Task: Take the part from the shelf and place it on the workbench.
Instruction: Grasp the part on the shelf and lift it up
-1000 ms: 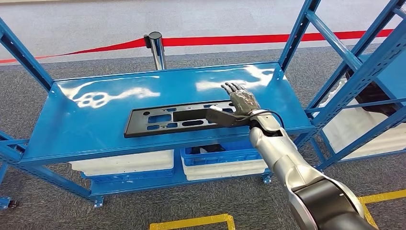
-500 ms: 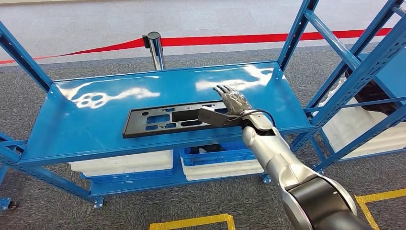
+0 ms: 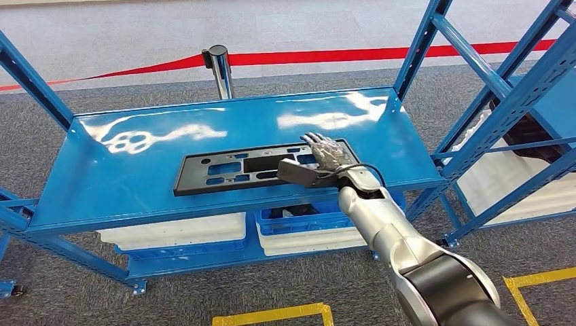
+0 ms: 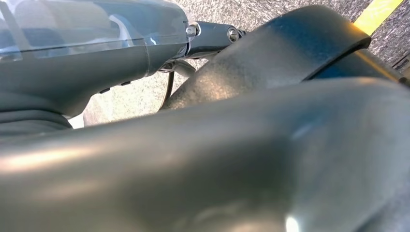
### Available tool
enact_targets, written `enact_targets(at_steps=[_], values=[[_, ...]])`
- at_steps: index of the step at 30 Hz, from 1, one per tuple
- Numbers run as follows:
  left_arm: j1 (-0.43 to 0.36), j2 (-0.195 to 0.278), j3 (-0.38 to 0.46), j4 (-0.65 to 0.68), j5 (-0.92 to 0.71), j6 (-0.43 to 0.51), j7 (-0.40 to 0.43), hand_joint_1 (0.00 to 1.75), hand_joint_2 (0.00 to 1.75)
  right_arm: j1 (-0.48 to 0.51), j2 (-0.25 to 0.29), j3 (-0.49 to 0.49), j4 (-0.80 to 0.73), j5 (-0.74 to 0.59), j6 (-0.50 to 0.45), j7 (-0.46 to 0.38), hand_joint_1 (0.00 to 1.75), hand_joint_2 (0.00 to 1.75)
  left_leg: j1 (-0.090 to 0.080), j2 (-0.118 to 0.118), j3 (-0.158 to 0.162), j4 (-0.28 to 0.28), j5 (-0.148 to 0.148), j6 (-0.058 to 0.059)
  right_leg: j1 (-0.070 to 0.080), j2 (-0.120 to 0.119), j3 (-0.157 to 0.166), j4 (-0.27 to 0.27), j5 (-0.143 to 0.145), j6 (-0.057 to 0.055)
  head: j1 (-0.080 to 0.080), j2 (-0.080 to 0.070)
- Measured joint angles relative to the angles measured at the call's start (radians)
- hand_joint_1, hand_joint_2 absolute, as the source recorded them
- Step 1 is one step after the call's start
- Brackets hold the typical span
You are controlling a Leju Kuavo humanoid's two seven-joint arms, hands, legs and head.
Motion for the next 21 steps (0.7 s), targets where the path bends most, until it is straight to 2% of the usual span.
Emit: enact_targets(at_steps=[7, 11, 21], values=[[0.000, 0.000, 0.003, 0.000, 0.000, 0.000, 0.000, 0.00, 0.00, 0.011, 0.006, 0.000, 0.013, -0.019, 0.040, 0.013, 0.00, 0.00, 0.000, 0.000, 0.000, 0.000, 0.000, 0.000, 0.000, 0.000, 0.000, 0.000, 0.000, 0.000, 0.000, 0.000], [0.000, 0.000, 0.010, 0.000, 0.000, 0.000, -0.001, 0.00, 0.00, 0.008, 0.007, -0.002, 0.015, -0.046, 0.085, 0.007, 0.00, 1.75, 0.000, 0.001, 0.001, 0.000, 0.000, 0.000, 0.000, 0.000, 0.000, 0.000, 0.000, 0.000, 0.000, 0.000], [0.000, 0.000, 0.022, 0.000, 0.000, -0.003, -0.003, 0.00, 0.00, -0.001, 0.008, -0.003, 0.016, -0.057, 0.114, -0.002, 0.00, 1.75, 0.000, 0.001, 0.001, 0.000, 0.000, 0.000, 0.000, 0.000, 0.000, 0.000, 0.000, 0.000, 0.000, 0.000]])
